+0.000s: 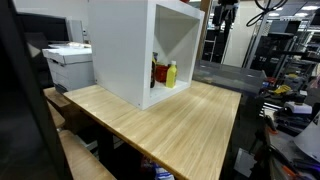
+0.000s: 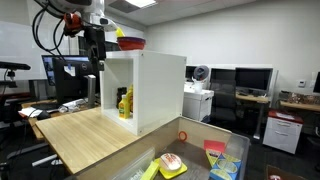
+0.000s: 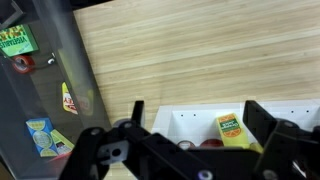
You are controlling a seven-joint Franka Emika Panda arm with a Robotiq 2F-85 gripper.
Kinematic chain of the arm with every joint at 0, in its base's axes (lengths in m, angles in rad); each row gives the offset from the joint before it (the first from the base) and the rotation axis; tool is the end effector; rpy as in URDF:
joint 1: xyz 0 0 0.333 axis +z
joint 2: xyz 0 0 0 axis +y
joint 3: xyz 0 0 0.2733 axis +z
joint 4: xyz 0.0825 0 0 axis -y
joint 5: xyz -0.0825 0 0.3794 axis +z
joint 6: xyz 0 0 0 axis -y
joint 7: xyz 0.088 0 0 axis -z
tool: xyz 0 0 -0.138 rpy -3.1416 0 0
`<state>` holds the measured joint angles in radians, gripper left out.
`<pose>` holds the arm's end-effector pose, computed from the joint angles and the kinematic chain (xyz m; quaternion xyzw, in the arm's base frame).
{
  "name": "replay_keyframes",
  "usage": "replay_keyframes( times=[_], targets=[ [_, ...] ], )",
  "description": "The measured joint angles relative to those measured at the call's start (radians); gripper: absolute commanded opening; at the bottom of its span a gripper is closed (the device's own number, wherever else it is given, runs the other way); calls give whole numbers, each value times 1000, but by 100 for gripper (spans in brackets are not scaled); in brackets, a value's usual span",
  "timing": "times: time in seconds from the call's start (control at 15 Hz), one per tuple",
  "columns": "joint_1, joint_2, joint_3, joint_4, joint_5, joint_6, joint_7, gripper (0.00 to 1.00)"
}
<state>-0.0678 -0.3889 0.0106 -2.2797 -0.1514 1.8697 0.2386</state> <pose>0.4426 -0.0413 0.4375 0.9894 -0.1245 -0.0039 0.0747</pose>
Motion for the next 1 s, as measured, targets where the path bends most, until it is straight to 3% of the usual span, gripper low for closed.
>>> replay_keyframes(
  times=[1.0],
  targets=[
    [-78, 47, -68, 75, -26, 0, 3, 100]
  ],
)
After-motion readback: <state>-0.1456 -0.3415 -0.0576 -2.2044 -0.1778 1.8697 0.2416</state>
